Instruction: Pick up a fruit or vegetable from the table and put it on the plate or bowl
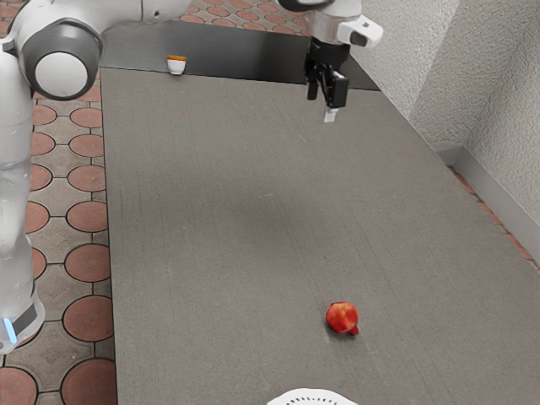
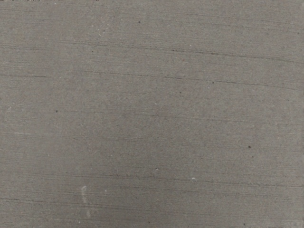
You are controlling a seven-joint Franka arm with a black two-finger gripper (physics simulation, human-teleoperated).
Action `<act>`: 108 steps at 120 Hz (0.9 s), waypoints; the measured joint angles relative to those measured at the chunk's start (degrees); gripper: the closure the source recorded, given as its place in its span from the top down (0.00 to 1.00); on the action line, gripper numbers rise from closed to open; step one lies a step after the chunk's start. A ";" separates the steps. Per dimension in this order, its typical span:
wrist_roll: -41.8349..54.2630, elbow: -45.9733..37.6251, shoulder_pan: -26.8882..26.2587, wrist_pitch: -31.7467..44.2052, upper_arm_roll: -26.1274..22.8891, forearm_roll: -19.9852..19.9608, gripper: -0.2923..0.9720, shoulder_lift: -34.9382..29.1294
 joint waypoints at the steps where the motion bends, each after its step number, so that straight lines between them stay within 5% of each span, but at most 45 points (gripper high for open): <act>1: 0.03 0.01 -0.06 -0.01 0.00 -0.01 0.77 0.00; 47: 1.27 3.77 0.00 -0.50 -0.66 0.55 0.77 1.82; 61: 2.69 10.89 -0.16 -3.05 -5.40 0.73 0.77 7.07; 77: 4.96 11.89 -2.48 -1.38 -16.18 0.92 0.77 11.59; 108: 9.89 11.98 -8.38 3.45 -18.08 1.18 0.77 19.80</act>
